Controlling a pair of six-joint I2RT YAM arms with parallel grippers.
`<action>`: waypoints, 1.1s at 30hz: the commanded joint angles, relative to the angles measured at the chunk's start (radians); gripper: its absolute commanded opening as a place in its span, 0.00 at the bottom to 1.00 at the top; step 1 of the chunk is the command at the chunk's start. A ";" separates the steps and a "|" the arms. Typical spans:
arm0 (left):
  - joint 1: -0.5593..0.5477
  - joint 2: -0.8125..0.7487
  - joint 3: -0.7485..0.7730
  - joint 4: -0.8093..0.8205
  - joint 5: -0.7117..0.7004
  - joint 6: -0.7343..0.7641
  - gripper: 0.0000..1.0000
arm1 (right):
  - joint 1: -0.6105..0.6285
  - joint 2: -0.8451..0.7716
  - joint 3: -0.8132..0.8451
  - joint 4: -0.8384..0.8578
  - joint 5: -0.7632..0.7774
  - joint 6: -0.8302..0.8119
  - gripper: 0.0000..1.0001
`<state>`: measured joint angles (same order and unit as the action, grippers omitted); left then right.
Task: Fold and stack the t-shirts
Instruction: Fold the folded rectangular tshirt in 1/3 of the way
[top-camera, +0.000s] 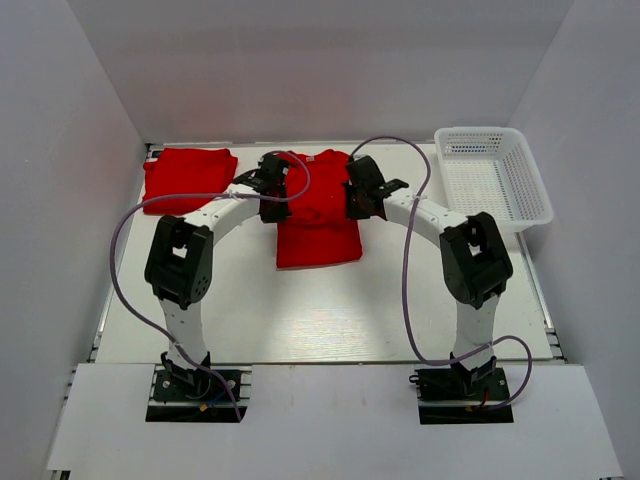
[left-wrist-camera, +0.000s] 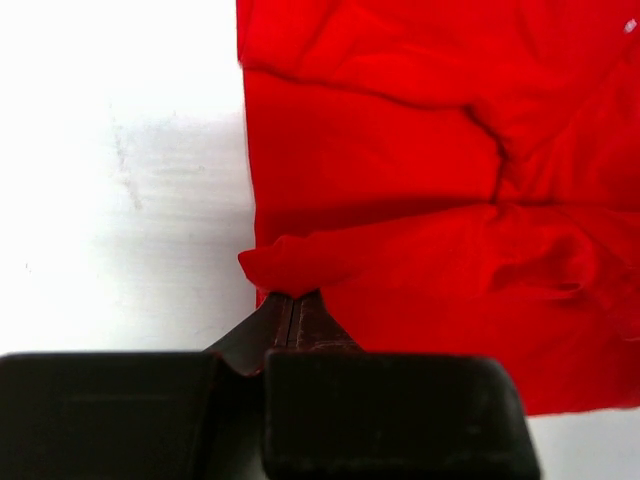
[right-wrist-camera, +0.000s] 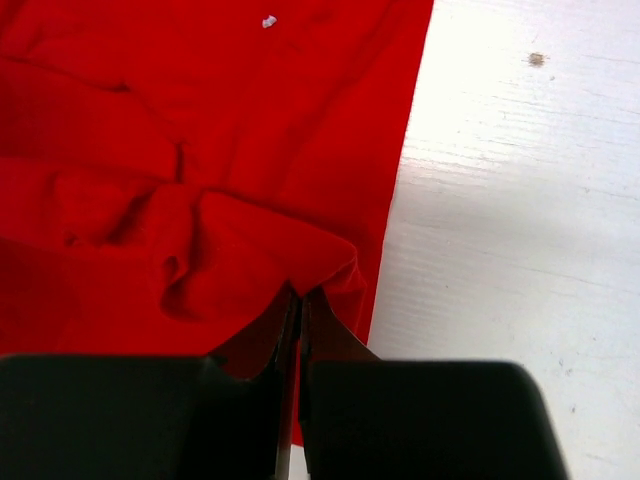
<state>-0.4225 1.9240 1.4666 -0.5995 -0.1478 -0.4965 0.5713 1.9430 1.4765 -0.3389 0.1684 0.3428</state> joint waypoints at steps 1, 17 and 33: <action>0.008 0.010 0.052 0.006 -0.010 0.013 0.00 | -0.013 0.030 0.053 0.035 -0.030 -0.019 0.00; 0.045 0.041 0.120 -0.037 -0.044 0.003 1.00 | -0.053 0.096 0.165 -0.003 -0.086 -0.085 0.78; 0.030 -0.339 -0.241 0.041 0.029 -0.008 1.00 | -0.036 -0.291 -0.307 0.110 -0.155 -0.038 0.90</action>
<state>-0.3798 1.6024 1.2758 -0.5892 -0.1890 -0.5220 0.5282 1.6901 1.2171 -0.2859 0.0349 0.2890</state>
